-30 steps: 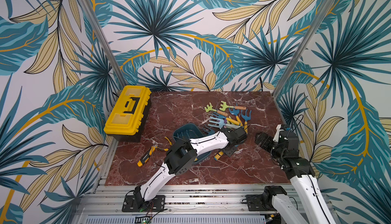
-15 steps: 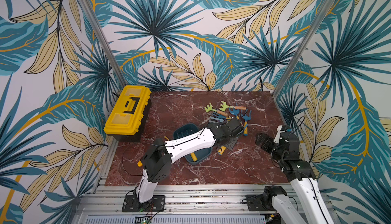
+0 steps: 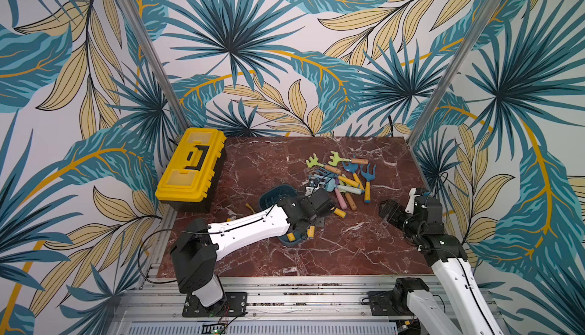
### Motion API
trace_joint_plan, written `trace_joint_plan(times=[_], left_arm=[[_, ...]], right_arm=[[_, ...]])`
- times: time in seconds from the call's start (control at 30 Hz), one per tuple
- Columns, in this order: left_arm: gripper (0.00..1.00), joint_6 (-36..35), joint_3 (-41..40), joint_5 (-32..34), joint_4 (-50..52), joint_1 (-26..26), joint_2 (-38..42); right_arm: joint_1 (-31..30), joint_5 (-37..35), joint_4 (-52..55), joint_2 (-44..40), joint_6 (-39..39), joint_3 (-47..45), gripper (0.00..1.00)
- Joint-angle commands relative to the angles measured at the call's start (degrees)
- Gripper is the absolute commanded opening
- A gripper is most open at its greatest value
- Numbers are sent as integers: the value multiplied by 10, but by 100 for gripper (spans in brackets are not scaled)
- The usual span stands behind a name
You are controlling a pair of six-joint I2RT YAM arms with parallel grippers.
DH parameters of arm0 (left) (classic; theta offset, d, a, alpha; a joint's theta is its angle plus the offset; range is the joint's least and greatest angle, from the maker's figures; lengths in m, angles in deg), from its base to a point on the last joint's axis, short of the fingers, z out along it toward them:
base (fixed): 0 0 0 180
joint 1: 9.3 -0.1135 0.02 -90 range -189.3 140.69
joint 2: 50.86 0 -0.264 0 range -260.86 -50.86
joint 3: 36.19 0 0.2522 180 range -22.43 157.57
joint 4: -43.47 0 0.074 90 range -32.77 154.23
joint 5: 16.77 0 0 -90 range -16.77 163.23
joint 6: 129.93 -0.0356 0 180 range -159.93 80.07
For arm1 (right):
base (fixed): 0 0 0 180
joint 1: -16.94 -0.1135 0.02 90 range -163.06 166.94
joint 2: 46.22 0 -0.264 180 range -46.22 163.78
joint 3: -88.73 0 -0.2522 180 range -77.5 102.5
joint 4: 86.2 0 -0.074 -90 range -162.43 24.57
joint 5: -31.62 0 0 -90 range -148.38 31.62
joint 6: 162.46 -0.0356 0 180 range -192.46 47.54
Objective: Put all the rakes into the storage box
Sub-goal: Pick up the rake at the center of the board, then place the rake in the storage box.
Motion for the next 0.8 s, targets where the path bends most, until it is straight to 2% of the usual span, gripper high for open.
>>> trace_joint_plan(times=[0.0,0.33,0.53,0.67,0.77], left_arm=[[13,100,-39,15,-48,-16,22],[13,217,-57,8,-49,-51,18],[13,294,-62,-32,-30,-67,-13],[13,329,-83,-13,-19,-66,-7],[13,328,-90,-1,-21,-69,-3]], right_arm=[[3,11,-12,0,4,-12,99],[3,35,-17,1,4,-13,99],[3,46,-20,5,4,-13,99],[3,57,-24,8,3,-13,99],[3,62,-26,10,3,-14,99]])
